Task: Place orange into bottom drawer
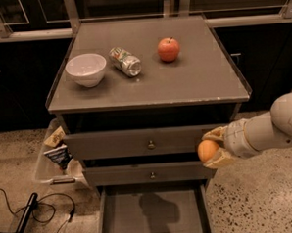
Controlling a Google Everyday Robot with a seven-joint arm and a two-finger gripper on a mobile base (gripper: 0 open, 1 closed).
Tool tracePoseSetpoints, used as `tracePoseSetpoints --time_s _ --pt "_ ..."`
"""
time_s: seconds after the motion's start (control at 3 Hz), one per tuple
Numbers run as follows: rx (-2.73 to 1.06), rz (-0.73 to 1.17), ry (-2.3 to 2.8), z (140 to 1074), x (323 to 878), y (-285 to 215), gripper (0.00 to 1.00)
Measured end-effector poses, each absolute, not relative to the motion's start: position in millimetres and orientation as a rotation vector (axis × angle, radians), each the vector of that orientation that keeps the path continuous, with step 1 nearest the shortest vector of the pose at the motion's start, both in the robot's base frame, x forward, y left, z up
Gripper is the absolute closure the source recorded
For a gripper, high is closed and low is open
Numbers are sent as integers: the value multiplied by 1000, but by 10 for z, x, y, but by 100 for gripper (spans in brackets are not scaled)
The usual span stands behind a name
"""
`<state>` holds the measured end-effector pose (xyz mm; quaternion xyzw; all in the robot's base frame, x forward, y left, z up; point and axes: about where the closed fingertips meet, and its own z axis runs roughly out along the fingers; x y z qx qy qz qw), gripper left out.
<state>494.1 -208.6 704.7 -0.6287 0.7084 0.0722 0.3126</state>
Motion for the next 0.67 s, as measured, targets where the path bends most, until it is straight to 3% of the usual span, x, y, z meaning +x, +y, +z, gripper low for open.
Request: tracePoseSetpoints --time_s 0.67 --pt "-1665 399 2082 5249 4545 -1692 100"
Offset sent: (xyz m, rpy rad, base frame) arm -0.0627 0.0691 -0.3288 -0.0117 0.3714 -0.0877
